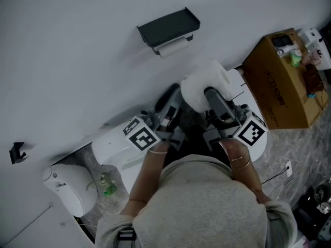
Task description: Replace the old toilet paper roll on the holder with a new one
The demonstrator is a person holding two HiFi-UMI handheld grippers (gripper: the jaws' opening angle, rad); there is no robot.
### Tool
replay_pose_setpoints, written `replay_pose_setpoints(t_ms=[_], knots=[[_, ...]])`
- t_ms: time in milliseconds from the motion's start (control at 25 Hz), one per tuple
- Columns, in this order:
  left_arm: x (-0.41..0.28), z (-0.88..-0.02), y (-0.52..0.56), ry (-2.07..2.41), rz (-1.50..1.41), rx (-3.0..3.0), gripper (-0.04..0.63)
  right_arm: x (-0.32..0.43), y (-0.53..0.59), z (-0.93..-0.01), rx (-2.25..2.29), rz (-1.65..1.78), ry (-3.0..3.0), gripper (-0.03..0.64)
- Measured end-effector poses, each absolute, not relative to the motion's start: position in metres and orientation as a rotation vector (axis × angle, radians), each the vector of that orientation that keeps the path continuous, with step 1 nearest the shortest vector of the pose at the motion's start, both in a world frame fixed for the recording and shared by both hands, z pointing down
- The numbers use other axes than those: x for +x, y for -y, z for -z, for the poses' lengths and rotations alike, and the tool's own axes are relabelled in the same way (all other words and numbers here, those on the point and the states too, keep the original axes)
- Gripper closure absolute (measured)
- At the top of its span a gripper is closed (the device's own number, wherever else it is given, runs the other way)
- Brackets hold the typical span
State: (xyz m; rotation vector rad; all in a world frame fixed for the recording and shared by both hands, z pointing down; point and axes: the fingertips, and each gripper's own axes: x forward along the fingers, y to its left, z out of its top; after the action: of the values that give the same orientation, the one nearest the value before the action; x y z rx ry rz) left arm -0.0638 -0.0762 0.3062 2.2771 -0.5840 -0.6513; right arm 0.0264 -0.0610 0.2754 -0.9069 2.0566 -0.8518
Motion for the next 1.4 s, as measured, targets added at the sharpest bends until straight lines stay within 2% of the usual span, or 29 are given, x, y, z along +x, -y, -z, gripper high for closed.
replay_pose_setpoints(t_ms=[480, 1040, 1400], knots=[[-0.060, -0.309, 0.130, 0.691, 0.674, 2.211, 0.466, 0.036, 0.119, -0.276, -0.869, 0.933, -2.083, 0.164], [-0.043, -0.338, 0.183, 0.794, 0.662, 2.107, 0.373, 0.066, 0.174, -0.298, -0.850, 1.036, -2.035, 0.164], [-0.036, -0.350, 0.207, 0.852, 0.680, 2.059, 0.338, 0.083, 0.197, -0.313, -0.842, 1.079, -1.999, 0.164]])
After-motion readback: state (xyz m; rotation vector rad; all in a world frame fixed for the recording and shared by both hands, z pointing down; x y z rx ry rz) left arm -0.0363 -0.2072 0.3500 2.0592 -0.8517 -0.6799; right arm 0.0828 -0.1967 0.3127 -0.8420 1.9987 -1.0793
